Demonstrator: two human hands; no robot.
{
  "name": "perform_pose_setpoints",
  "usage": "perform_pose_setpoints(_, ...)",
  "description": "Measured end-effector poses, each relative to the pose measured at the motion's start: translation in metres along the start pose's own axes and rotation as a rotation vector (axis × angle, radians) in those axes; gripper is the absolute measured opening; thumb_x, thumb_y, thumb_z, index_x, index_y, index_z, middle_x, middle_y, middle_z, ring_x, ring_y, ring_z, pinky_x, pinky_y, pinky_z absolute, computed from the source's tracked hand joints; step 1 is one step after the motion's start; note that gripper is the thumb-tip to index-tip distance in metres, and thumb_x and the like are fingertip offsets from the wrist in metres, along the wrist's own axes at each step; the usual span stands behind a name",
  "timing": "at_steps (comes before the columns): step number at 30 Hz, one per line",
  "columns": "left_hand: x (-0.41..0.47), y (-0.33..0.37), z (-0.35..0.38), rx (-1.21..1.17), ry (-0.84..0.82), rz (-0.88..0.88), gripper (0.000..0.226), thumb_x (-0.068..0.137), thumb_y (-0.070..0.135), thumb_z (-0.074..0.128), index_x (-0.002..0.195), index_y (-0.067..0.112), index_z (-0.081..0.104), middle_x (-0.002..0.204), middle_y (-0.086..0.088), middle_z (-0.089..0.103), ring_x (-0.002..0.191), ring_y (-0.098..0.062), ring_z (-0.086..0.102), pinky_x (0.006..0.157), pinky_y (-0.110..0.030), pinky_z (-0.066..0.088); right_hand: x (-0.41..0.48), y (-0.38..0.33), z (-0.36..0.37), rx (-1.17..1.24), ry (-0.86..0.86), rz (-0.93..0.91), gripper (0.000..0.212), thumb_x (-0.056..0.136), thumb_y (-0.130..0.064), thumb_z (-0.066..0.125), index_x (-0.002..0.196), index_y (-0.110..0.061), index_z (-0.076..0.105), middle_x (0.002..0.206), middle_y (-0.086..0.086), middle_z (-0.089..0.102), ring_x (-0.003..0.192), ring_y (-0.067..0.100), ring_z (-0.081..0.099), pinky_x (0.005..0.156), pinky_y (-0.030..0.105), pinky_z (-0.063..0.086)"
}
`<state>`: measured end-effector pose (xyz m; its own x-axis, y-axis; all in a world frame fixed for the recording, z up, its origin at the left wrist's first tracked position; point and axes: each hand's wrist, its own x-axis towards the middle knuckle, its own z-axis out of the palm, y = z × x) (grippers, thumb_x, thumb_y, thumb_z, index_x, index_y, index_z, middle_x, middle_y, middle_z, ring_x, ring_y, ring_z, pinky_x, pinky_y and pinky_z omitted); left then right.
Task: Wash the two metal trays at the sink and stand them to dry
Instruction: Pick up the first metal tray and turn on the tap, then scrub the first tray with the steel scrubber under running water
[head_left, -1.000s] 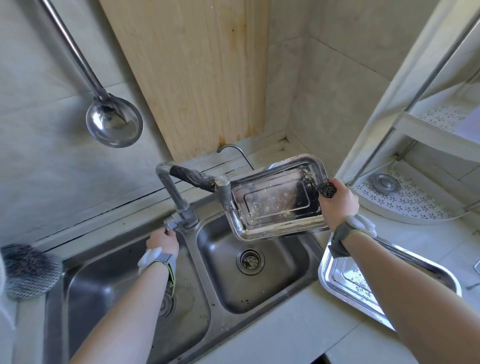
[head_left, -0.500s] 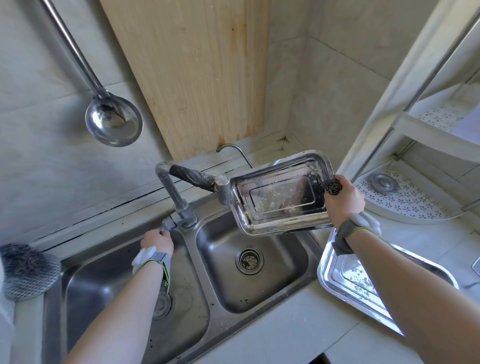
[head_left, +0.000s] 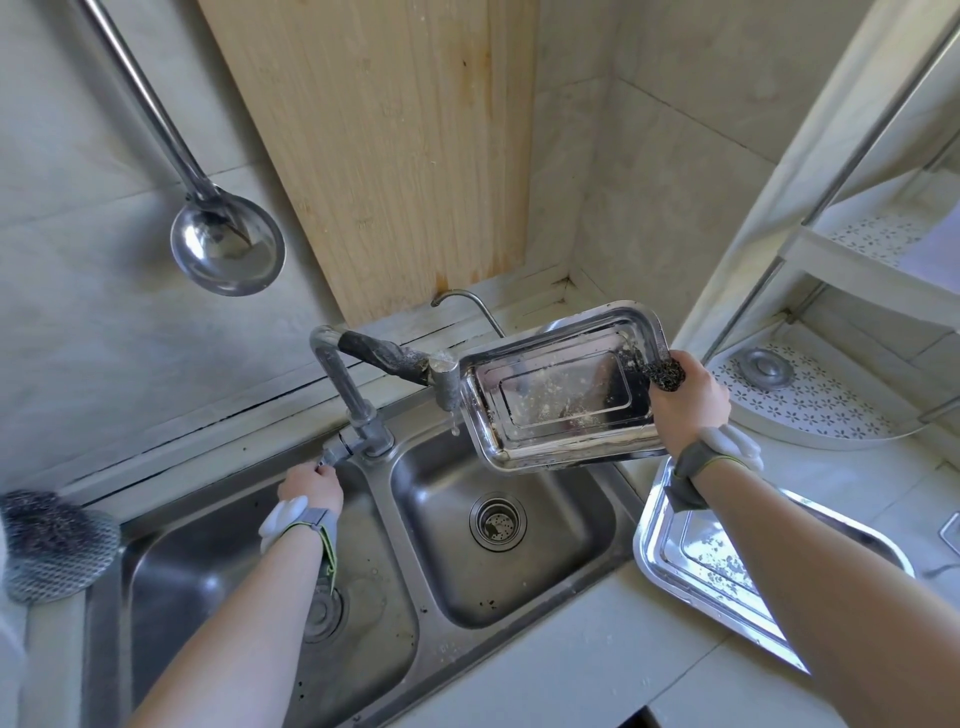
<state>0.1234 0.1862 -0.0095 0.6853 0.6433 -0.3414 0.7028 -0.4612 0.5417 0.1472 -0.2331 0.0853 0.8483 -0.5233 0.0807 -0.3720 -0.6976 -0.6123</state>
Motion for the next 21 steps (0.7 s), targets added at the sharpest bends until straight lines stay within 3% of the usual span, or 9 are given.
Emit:
perform_pose_setpoints(3,-0.008,0.004,-0.005,0.01,-0.012,0.011,0.029,0.094,0.011,0.045,0.079,-0.003,0.066,0.087,-0.025,0.069,0.087,-0.042,0.063,0.076,-0.042,0.05,0.001,0.002,0.003,-0.004,0.011,-0.013,0.03,0.082,-0.013,0.054,0.109,-0.023,0.061,0.089,0.01,0.068,0.076,0.028,0.043,0.065,0.03,0.033)
perform_pose_setpoints(5,-0.001,-0.001,0.0,-0.024,-0.022,-0.014,0.031,0.093,0.013,0.045,0.071,-0.001,0.062,0.085,-0.027,0.068,0.084,-0.043,0.063,0.068,-0.04,0.046,0.001,0.004,0.004,-0.004,0.014,-0.018,0.029,0.082,-0.013,0.054,0.108,-0.023,0.062,0.088,0.01,0.067,0.075,0.027,0.043,0.065,0.03,0.034)
perform_pose_setpoints(7,0.02,-0.017,0.013,-0.124,-0.039,-0.073,0.035,0.087,0.026,0.045,0.065,0.003,0.06,0.083,-0.027,0.069,0.079,-0.043,0.066,0.068,-0.039,0.052,0.0,0.004,0.004,-0.002,0.013,-0.026,0.028,0.082,-0.013,0.054,0.107,-0.023,0.062,0.088,0.01,0.067,0.075,0.028,0.044,0.064,0.03,0.034)
perform_pose_setpoints(10,0.005,-0.017,0.006,-0.192,-0.12,-0.178,0.044,0.086,0.042,0.047,0.066,0.004,0.06,0.076,-0.018,0.069,0.07,-0.036,0.069,0.069,-0.049,0.059,0.001,0.005,0.002,-0.013,-0.003,-0.027,0.027,0.084,-0.014,0.052,0.108,-0.024,0.061,0.087,0.009,0.066,0.076,0.028,0.043,0.064,0.03,0.034)
perform_pose_setpoints(14,-0.054,0.005,-0.006,-0.195,-0.422,-0.182,0.04,0.097,0.037,0.048,0.1,-0.001,0.061,0.084,-0.011,0.07,0.072,-0.028,0.069,0.056,-0.034,0.057,0.002,0.001,-0.001,-0.073,-0.069,0.004,0.023,0.085,-0.018,0.055,0.107,-0.023,0.063,0.089,0.011,0.065,0.081,0.033,0.049,0.068,0.032,0.038)
perform_pose_setpoints(17,-0.066,0.014,0.001,-0.24,-0.616,-0.105,0.048,0.093,0.051,0.05,0.113,0.009,0.061,0.102,-0.008,0.071,0.088,-0.026,0.07,0.068,-0.035,0.059,0.01,0.006,0.0,-0.139,-0.286,0.071,0.02,0.083,-0.015,0.063,0.101,-0.023,0.065,0.094,0.014,0.065,0.091,0.035,0.059,0.078,0.034,0.047)
perform_pose_setpoints(19,-0.076,0.024,0.007,-0.315,-0.701,-0.081,0.06,0.085,0.064,0.052,0.112,0.011,0.064,0.105,-0.009,0.071,0.093,-0.028,0.07,0.073,-0.038,0.059,0.017,0.017,0.008,-0.186,-0.535,0.067,0.01,0.077,-0.011,0.067,0.081,-0.019,0.063,0.085,0.014,0.065,0.084,0.03,0.062,0.078,0.033,0.051)
perform_pose_setpoints(21,-0.087,0.032,0.012,-0.388,-0.701,-0.092,0.073,0.079,0.075,0.048,0.114,0.013,0.065,0.11,-0.01,0.07,0.102,-0.031,0.067,0.089,-0.044,0.055,0.023,0.029,0.022,-0.128,-0.716,0.102,0.009,0.071,-0.005,0.072,0.074,-0.013,0.068,0.08,0.017,0.069,0.078,0.024,0.063,0.074,0.035,0.053)
